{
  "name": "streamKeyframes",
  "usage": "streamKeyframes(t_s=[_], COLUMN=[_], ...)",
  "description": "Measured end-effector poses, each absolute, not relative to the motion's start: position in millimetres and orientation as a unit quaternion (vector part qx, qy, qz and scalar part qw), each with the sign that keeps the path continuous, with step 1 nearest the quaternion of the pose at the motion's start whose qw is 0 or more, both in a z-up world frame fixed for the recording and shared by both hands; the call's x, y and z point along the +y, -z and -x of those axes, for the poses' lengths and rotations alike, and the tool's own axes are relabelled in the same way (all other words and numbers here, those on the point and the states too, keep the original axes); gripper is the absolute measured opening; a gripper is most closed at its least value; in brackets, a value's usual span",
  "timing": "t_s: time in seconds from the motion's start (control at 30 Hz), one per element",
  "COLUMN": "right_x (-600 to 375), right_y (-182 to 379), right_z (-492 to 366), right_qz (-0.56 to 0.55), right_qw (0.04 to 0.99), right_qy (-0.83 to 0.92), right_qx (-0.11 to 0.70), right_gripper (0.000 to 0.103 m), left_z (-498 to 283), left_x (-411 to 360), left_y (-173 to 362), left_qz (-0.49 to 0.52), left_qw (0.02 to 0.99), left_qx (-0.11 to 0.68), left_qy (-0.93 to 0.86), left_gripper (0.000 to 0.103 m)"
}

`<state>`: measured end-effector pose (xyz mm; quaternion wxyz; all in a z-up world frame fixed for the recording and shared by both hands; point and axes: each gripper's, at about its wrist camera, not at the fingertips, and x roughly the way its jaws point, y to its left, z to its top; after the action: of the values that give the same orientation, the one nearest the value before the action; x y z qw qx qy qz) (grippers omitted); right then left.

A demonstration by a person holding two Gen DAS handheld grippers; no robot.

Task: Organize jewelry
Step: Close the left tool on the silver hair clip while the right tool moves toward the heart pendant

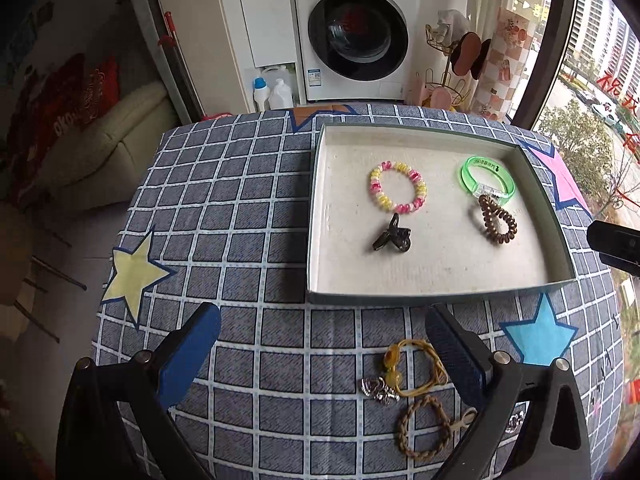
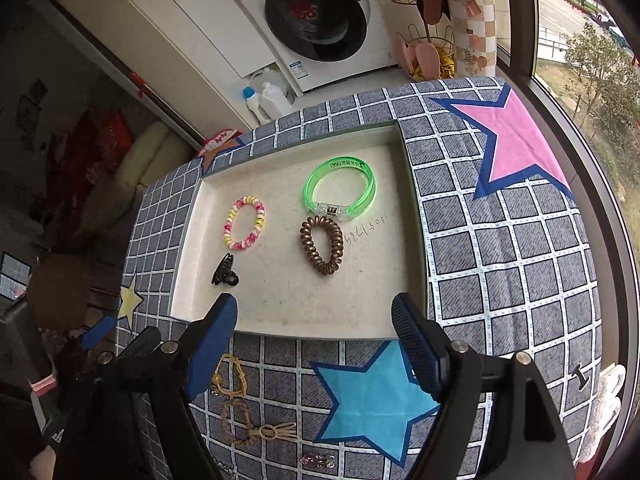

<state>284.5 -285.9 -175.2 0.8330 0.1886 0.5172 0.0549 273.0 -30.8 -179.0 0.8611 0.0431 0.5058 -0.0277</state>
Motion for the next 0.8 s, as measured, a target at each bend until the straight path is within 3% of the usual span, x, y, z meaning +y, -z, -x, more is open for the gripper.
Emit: streamKeyframes(t_s=[0.03,0.3,0.8], right_x=[-285,-269,-257], right_y=[176,178,234], right_z=[-278,-229,-149], right_qz=[-0.190,-0.184,-0.168], right_qw=[0.832,0.829,0.764], right_qy=[-0.056,-0.058,-0.015], right_qx=[0.518,0.525,0.623], right_gripper=[0.102,0.103,0.103], left_z=[-266,-205,-136], left_x=[-28,-10,-22], left_y=[180,196,224], left_qz=[-0.044,-0.057,-0.169], left_qw=[0.859,0.843,0.819], left_qx=[0.510,0.534,0.534], left_qy=[0.027,0.036,0.126], left_gripper=[0.103,0.103,0.103])
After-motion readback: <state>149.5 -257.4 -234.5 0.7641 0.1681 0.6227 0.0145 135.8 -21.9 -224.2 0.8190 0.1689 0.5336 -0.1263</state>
